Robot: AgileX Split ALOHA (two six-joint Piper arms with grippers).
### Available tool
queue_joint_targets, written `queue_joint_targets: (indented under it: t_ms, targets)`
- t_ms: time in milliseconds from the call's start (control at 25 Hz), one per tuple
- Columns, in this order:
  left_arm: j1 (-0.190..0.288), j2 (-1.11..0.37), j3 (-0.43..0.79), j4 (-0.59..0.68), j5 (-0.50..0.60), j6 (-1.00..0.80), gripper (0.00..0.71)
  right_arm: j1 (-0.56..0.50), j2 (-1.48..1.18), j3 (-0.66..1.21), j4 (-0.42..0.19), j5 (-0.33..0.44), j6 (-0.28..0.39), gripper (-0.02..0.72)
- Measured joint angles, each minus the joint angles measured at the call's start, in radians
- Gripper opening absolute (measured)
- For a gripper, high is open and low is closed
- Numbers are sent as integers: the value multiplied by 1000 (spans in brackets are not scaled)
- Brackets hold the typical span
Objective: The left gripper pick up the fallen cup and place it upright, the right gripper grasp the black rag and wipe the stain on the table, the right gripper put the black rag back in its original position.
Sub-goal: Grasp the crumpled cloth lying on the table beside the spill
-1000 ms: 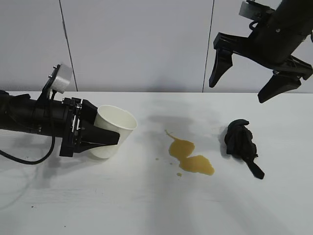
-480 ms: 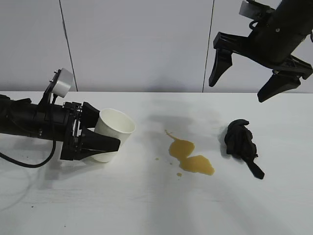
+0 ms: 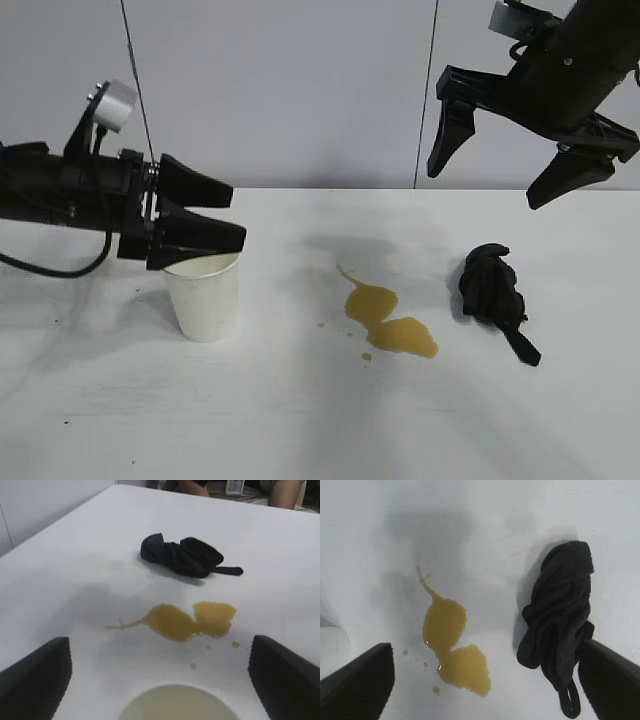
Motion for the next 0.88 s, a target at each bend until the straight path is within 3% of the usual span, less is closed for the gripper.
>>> queue_joint_targets:
  t_ms: [80, 200, 360, 520, 680, 760, 880]
  targets:
    - [0, -53, 3, 11, -47, -136, 693, 0, 0, 0, 0, 5, 0, 694]
    - [-8, -147, 5, 66, -210, -428, 693, 0, 0, 0, 0, 5, 0, 694]
    - [-49, -241, -23, 309, -437, -968, 693, 0, 0, 0, 0, 13, 0, 694]
    - [-99, -257, -112, 738, -439, -1590, 693, 0, 0, 0, 0, 25, 0, 694]
    - [-146, -257, -201, 1117, -398, -1983, 693, 0, 0, 0, -2, 18, -7, 694]
    - [-152, -257, -228, 1200, -372, -2053, 694, 0, 0, 0, -23, 31, -7, 694]
    - [-152, -257, -242, 1216, -349, -2084, 694, 0, 2, 0, -128, 29, 36, 689]
